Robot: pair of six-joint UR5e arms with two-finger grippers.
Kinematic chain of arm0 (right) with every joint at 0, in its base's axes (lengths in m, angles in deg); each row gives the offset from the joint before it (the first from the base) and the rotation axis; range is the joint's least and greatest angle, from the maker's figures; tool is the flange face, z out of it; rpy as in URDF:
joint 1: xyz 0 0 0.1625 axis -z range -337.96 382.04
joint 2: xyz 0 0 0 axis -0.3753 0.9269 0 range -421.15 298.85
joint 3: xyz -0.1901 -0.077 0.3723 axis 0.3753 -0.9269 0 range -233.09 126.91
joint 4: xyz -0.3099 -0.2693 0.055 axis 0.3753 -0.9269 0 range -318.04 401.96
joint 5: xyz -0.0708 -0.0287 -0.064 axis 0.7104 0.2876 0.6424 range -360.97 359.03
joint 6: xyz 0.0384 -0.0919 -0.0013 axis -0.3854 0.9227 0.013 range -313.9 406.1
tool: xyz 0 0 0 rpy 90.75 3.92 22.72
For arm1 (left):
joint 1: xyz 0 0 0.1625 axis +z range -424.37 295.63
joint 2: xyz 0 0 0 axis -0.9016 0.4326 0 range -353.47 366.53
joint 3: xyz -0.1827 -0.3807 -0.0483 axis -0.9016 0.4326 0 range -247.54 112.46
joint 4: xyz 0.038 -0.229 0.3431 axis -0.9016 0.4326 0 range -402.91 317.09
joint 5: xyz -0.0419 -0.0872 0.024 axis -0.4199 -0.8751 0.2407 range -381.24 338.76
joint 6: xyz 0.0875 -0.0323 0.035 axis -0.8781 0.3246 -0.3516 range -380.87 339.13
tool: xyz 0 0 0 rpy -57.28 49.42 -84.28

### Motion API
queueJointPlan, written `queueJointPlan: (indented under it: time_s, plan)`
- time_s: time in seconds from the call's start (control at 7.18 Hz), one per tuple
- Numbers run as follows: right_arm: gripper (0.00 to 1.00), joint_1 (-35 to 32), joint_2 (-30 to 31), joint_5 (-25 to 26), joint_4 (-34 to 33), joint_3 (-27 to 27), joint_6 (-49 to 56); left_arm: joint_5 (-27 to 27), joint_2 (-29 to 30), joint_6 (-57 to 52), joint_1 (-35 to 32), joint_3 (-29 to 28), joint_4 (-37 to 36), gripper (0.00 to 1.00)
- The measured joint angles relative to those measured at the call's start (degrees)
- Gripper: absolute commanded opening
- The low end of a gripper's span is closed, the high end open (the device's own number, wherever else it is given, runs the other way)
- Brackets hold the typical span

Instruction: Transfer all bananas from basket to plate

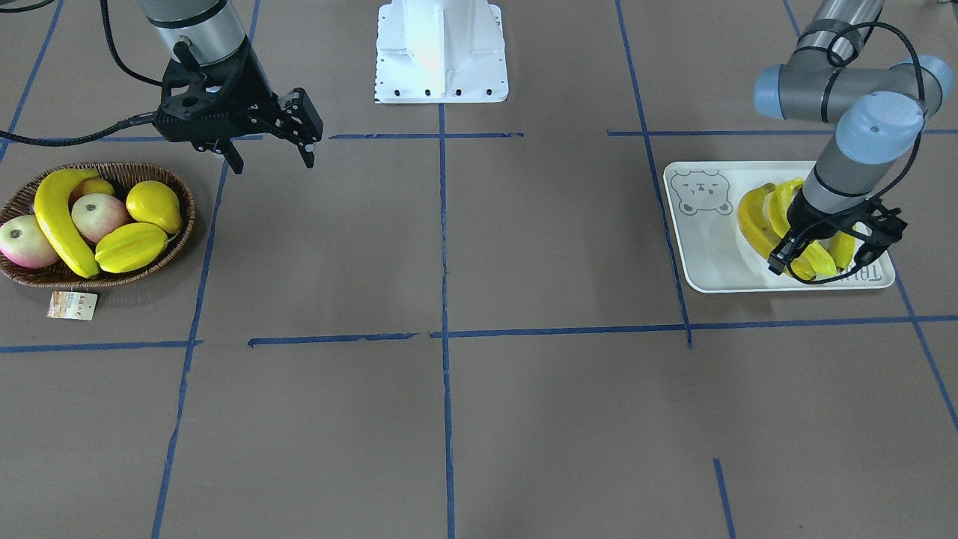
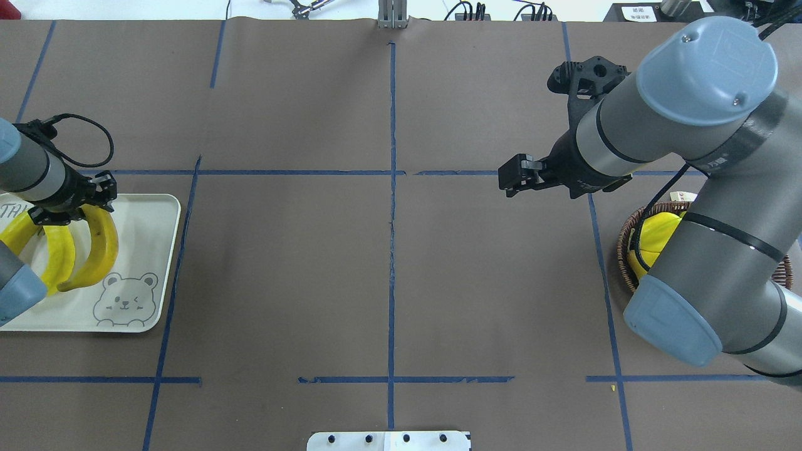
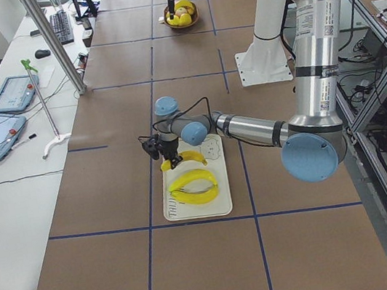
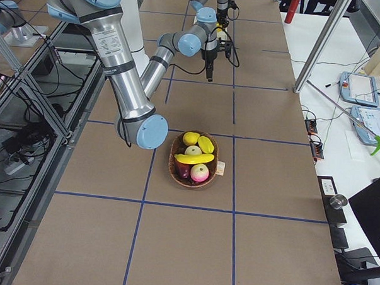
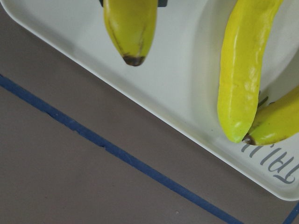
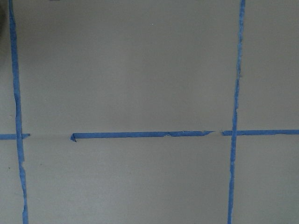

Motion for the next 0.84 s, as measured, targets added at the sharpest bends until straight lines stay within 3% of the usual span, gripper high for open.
queueJointPlan:
  time_s: [0.14, 0.28, 0.84]
  plan:
    - [1.00, 0.05, -0.03, 0.01, 0.00, 0.06, -0.08, 0.00, 0.03, -0.15, -0.96, -1.85, 1.61, 0.54]
    - [1.00, 0.07, -0.05, 0.01, 0.00, 0.09, -0.16, -0.01, 0.04, -1.02, -1.47, -3.02, 3.12, 1.00]
    - [1.00, -0.22, 0.11, -0.55, -0.08, 0.24, -0.45, -3.20, -0.28, -7.08, -3.85, -1.29, 4.63, 1.00]
